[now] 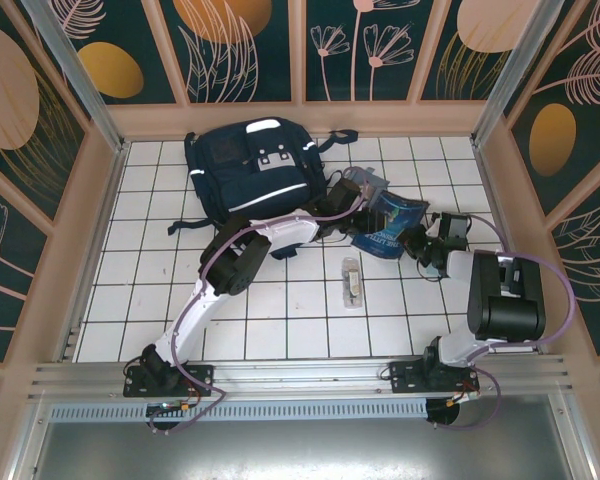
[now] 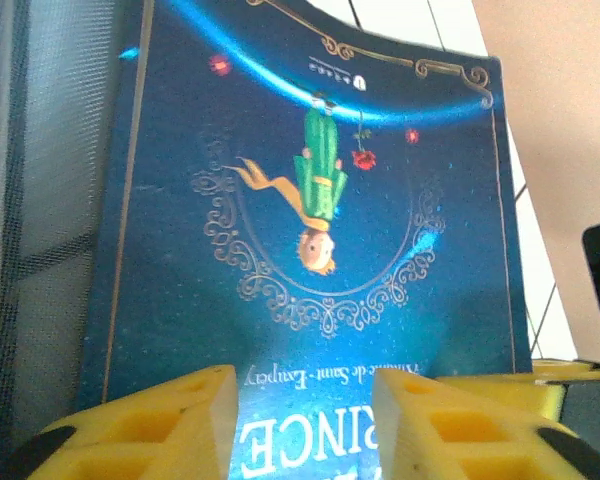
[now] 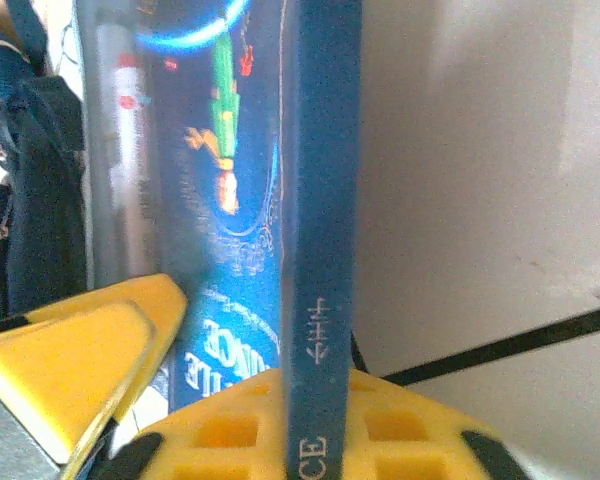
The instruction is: Pack books, pencil case, and school supplies into a backpack
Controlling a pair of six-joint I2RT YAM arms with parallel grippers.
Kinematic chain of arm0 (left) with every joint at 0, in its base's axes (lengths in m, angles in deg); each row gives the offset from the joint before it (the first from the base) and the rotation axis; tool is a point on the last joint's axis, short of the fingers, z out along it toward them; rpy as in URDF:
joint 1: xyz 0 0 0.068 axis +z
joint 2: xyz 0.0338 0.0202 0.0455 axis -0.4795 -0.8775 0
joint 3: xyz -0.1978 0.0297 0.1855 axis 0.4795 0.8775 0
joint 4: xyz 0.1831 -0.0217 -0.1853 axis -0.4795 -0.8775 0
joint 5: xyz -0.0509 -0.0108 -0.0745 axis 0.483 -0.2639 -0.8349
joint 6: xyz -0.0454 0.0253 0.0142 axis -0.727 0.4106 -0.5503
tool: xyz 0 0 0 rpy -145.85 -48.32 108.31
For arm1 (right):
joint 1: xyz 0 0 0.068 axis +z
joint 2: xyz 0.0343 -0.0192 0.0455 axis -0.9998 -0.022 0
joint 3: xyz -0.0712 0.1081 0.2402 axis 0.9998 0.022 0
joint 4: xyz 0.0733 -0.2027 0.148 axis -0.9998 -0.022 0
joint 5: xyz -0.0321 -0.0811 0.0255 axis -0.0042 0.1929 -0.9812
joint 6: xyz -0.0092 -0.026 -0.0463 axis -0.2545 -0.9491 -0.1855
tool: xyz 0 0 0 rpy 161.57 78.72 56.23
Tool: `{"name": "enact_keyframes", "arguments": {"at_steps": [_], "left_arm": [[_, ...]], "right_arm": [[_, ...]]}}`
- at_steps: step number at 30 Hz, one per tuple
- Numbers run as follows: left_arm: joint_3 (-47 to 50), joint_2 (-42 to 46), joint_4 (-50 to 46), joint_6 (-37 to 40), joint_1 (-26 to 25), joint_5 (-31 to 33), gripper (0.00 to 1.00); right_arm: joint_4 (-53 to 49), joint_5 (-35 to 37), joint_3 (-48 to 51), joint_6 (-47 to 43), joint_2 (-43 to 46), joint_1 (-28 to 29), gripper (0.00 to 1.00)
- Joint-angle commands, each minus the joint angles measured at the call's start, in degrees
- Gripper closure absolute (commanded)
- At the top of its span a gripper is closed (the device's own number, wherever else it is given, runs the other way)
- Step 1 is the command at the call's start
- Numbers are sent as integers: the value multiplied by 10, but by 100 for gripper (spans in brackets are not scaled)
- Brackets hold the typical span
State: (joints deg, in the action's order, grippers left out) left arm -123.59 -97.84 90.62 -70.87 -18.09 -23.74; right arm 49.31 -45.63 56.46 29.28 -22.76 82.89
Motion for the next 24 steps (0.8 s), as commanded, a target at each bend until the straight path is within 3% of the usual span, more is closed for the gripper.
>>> {"name": "enact_keyframes", "arguments": {"at_steps": [1,4,8,13,19,24], "left_arm": [[28,-13,-41,-20,-10,-32,35],[28,15,-10,-36,3,-70,2],[65,91,11,-39,28,-66,1],[154,182,62,-64,75,-97,2],[225,251,153,-97,124,-141,2],[238,244,288,-184,141,-208,1]], "right_arm": [[-20,-9,-20,-21,45,9,100],[-76,0,-46,-42,85,8,100],[-161,1,-102,-63,141,6,100],[-260,-45,-202,-92,147,11,100],[-254,-95,-254,-75,138,42,100],[-226,-110,-296,-56,122,91,100]]}}
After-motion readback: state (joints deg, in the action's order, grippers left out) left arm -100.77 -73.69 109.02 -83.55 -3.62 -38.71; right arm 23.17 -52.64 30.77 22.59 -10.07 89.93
